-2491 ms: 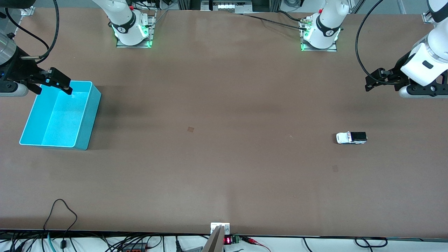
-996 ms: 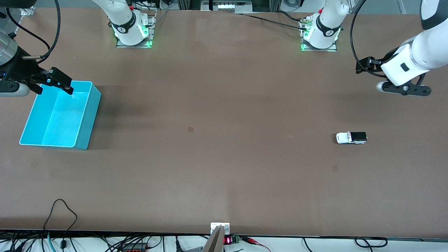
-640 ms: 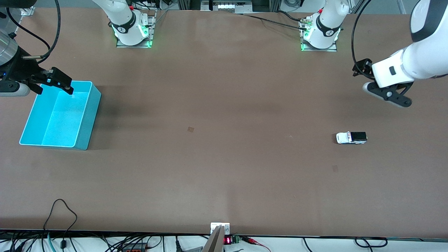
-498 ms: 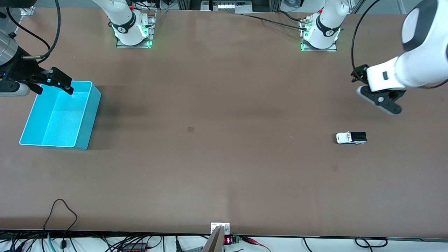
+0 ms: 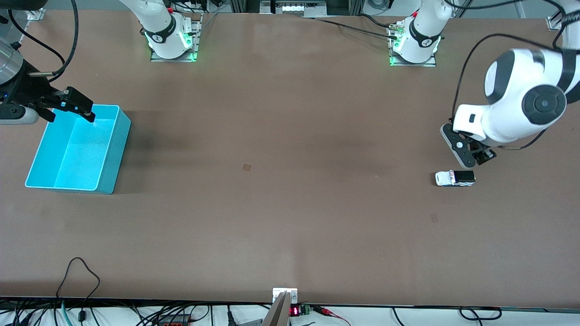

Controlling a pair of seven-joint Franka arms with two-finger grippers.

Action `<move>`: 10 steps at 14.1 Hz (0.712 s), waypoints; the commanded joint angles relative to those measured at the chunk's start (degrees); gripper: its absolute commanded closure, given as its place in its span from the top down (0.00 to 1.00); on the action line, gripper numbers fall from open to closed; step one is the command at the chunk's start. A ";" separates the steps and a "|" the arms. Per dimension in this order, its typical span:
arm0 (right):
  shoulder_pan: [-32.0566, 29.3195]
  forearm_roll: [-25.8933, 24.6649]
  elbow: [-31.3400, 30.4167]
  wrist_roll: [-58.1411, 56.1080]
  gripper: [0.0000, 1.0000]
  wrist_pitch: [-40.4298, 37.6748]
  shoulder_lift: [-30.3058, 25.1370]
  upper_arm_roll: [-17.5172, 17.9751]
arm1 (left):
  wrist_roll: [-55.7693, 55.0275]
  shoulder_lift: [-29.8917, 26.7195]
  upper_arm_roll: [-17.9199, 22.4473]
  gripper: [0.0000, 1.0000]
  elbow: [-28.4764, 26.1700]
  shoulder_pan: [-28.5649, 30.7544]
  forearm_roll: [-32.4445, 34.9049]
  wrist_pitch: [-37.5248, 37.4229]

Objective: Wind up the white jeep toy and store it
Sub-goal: 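Lower the left gripper onto the white toy jeep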

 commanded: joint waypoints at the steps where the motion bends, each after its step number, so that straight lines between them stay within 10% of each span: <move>1: 0.25 -0.46 0.43 0.45 1.00 -0.55 -0.40 0.17 | 14.98 5.05 -0.07 1.00 0.32 4.61 0.70 7.39; 10: 0.25 -0.46 0.43 0.45 1.00 -0.72 -0.40 0.17 | 28.82 15.17 -0.16 1.00 -0.12 9.54 0.61 19.12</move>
